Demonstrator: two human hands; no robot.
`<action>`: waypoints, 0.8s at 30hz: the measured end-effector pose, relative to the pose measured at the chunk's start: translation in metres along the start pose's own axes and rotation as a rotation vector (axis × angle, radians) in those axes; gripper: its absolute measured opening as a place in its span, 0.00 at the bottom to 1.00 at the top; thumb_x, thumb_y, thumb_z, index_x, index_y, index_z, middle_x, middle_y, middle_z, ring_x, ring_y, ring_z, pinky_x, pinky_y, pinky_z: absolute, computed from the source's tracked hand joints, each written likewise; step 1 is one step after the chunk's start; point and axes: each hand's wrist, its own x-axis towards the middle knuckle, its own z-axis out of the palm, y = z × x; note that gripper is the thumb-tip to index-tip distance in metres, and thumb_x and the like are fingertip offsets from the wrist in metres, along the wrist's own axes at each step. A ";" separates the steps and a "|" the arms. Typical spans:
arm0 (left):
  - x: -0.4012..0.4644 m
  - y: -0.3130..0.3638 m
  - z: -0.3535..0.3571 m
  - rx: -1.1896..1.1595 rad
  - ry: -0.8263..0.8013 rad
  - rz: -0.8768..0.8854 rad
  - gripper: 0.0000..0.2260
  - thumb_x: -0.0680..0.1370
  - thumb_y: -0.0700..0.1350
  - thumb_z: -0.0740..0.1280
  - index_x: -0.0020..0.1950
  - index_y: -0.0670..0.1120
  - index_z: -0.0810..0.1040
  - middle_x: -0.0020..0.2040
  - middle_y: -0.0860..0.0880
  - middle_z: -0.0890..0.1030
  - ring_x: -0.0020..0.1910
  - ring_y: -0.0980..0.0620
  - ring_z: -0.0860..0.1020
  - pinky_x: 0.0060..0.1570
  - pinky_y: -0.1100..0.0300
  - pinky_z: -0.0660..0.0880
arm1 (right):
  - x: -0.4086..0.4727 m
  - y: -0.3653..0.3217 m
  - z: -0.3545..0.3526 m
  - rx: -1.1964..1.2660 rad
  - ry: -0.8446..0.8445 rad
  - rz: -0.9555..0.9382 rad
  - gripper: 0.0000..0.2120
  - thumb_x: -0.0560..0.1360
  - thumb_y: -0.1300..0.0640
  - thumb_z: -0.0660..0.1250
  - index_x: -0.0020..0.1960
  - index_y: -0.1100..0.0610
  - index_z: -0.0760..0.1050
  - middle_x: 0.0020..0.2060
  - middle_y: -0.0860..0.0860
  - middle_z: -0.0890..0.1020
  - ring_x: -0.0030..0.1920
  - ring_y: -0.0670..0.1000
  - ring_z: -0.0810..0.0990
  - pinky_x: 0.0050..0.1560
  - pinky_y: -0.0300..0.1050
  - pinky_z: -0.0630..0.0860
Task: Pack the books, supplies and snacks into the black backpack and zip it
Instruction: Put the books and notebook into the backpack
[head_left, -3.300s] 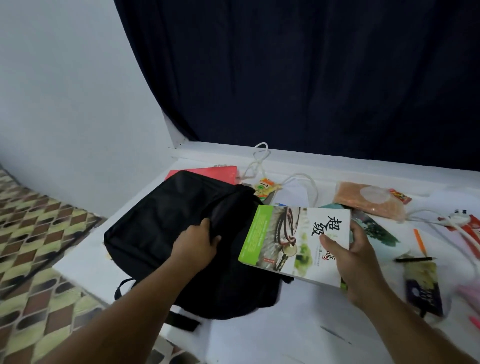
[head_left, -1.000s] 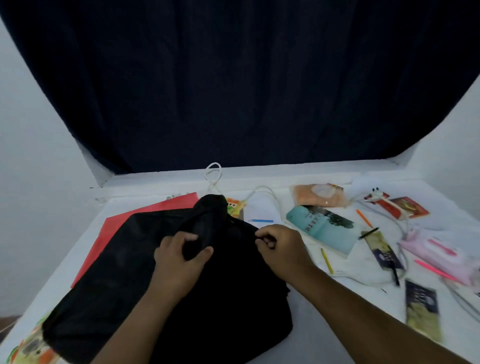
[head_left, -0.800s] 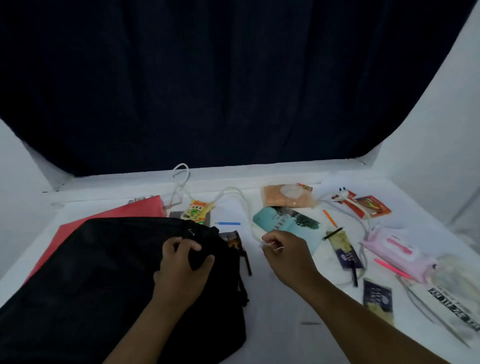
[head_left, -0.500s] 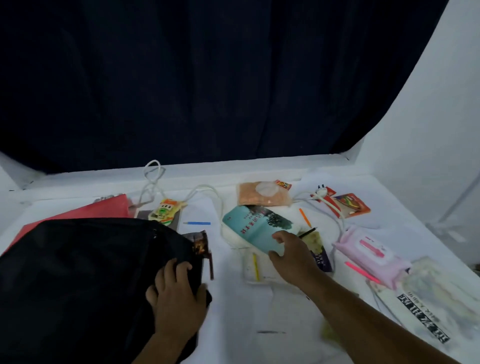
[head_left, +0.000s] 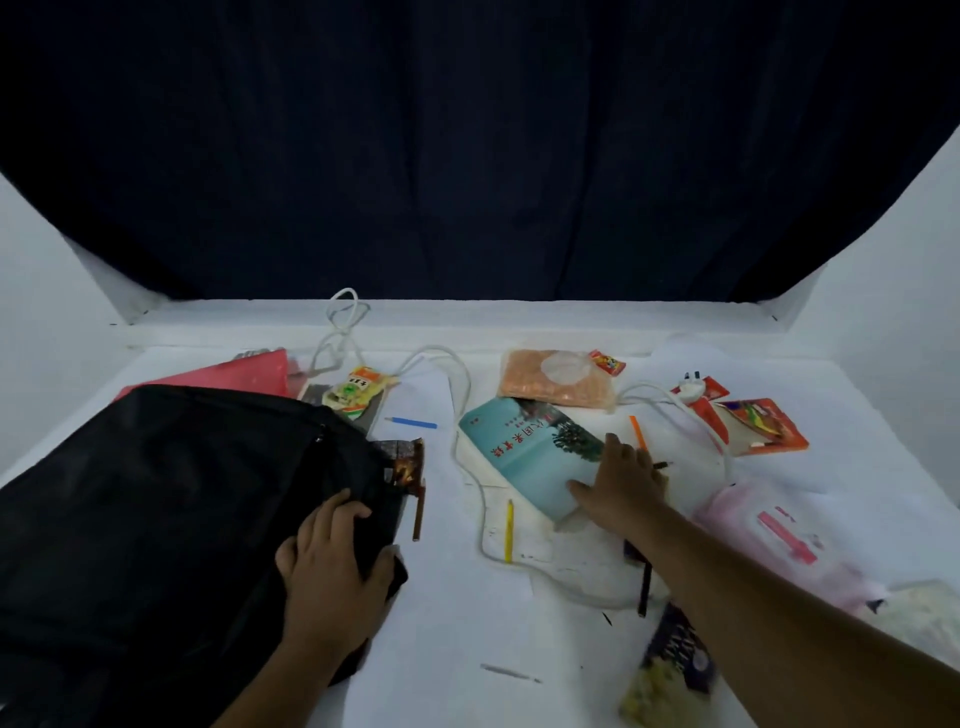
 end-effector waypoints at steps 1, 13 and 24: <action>0.000 -0.001 0.000 0.000 -0.001 -0.002 0.23 0.70 0.62 0.59 0.60 0.53 0.73 0.69 0.52 0.74 0.69 0.47 0.71 0.63 0.45 0.61 | 0.001 -0.001 -0.002 -0.024 0.017 -0.012 0.45 0.73 0.37 0.67 0.79 0.57 0.50 0.73 0.58 0.64 0.74 0.61 0.61 0.71 0.57 0.61; -0.001 0.000 0.002 -0.013 0.031 -0.003 0.21 0.70 0.61 0.59 0.60 0.55 0.72 0.70 0.53 0.73 0.69 0.49 0.71 0.65 0.47 0.60 | -0.020 -0.026 -0.025 1.383 0.017 0.300 0.16 0.65 0.70 0.77 0.50 0.62 0.78 0.47 0.55 0.83 0.41 0.52 0.80 0.34 0.38 0.75; -0.005 0.001 0.000 -0.021 0.006 -0.022 0.21 0.71 0.61 0.61 0.61 0.54 0.72 0.71 0.53 0.73 0.69 0.48 0.71 0.67 0.46 0.59 | -0.056 -0.050 -0.011 1.533 -0.028 0.189 0.24 0.77 0.68 0.60 0.67 0.45 0.68 0.54 0.52 0.79 0.52 0.57 0.81 0.40 0.65 0.82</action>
